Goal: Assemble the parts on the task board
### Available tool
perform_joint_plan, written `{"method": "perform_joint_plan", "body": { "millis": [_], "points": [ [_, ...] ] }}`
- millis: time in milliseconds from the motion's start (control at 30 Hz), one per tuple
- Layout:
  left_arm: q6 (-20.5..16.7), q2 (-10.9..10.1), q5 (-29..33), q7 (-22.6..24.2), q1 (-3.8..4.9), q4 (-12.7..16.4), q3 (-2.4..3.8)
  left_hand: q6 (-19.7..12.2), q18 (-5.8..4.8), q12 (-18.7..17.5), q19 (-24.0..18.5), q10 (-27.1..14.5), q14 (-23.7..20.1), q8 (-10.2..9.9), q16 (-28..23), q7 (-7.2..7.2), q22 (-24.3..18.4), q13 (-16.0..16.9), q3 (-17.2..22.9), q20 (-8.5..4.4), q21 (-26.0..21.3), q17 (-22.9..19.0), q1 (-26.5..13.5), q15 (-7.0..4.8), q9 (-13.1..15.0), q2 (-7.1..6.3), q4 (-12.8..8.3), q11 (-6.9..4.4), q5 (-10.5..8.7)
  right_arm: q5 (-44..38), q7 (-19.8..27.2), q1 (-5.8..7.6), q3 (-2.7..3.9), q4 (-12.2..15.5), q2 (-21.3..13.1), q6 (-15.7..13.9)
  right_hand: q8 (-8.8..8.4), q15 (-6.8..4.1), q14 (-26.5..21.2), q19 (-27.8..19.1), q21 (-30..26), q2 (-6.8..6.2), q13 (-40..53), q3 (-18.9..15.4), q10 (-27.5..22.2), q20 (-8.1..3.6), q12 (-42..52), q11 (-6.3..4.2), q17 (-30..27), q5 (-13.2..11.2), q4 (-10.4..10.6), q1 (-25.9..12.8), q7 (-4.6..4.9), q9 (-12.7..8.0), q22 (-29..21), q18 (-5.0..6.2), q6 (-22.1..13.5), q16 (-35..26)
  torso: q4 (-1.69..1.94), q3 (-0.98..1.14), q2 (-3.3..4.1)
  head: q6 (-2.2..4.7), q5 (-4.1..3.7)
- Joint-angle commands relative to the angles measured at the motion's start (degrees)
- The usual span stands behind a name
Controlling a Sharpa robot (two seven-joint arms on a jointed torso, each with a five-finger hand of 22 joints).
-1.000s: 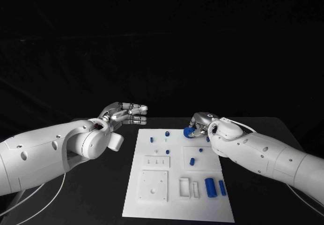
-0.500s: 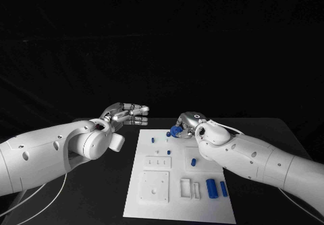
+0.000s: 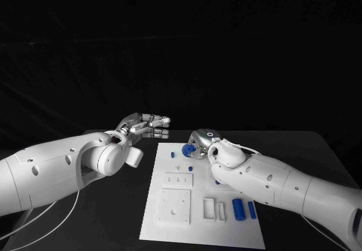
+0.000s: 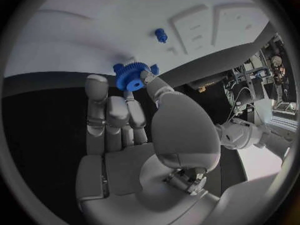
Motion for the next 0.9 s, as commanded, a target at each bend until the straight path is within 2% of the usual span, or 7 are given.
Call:
{"method": "perform_joint_plan", "body": {
  "millis": [33, 267, 467, 900],
  "points": [
    [0.7, 0.2, -0.1, 0.3, 0.01, 0.0, 0.04, -0.2, -0.30, -0.1, 0.2, -0.3, 0.2, -0.2, -0.1, -0.12, -0.1, 0.1, 0.1, 0.06, 0.3, 0.1, -0.1, 0.03, 0.0, 0.28, 0.3, -0.04, -0.18, -1.4, -0.5, -0.16, -0.06, -0.6, 0.5, -0.6, 0.16, 0.12, 0.0, 2.4, -0.2, -0.07, 0.4, 0.0, 0.3, -0.01, 0.1, 0.10, -0.1, -0.3, 0.2, 0.3, -0.36, 0.1, 0.0, 0.08, 1.2, 0.1, -0.08, 0.01, 0.01, 0.08, 0.16],
    [0.6, 0.2, -0.1, 0.2, 0.01, -0.1, 0.04, -0.2, -0.30, -0.1, 0.2, -0.3, 0.2, -0.2, -0.1, -0.12, -0.1, 0.1, 0.1, 0.06, 0.3, 0.1, -0.1, 0.03, 0.0, 0.28, 0.3, -0.04, -0.18, -1.5, -0.5, -0.55, -0.20, -1.8, 1.4, -0.7, 0.15, 0.11, 0.0, 2.3, -0.4, -0.09, 0.4, 0.1, 0.3, -0.02, 0.0, 0.12, -0.2, -0.3, 0.2, 0.4, -0.31, 0.1, -0.1, 0.10, 1.0, 0.0, -0.16, 0.05, -0.01, 0.13, 0.49],
    [0.7, 0.4, -0.1, 0.2, 0.01, -0.1, 0.04, -0.2, -0.30, -0.1, 0.2, -0.3, 0.2, -0.2, -0.1, -0.12, -0.1, 0.1, 0.1, 0.06, 0.3, 0.1, -0.1, 0.03, 0.0, 0.28, 0.3, -0.04, -0.18, -1.5, -0.3, -0.88, -0.37, -2.4, 2.1, -0.6, 0.15, 0.10, -0.1, 2.3, -0.5, -0.12, 0.3, 0.1, 0.2, -0.03, -0.1, 0.11, -0.3, -0.3, 0.2, 0.4, -0.31, 0.1, -0.2, 0.12, 1.0, -0.1, -0.08, 0.12, 0.01, -0.17, 0.94],
    [0.8, 0.6, -0.1, -0.1, 0.01, -0.3, 0.04, -0.5, -0.30, -0.1, 0.1, -0.4, 0.1, -0.2, -0.1, -0.09, -0.1, 0.1, 0.1, 0.07, 0.3, 0.1, -0.2, 0.05, 0.0, 0.31, 0.4, -0.02, -0.20, -1.4, 0.0, -1.23, -0.61, -3.6, 2.8, -0.4, 0.14, 0.11, -0.1, 2.3, -0.9, -0.20, 0.1, 0.1, 0.0, -0.02, -0.5, 0.17, -0.5, -0.3, 0.1, 0.3, -0.20, 0.1, -0.3, 0.13, 0.6, -0.3, -0.28, 0.08, -0.01, -0.18, 1.06]
  ]
}}
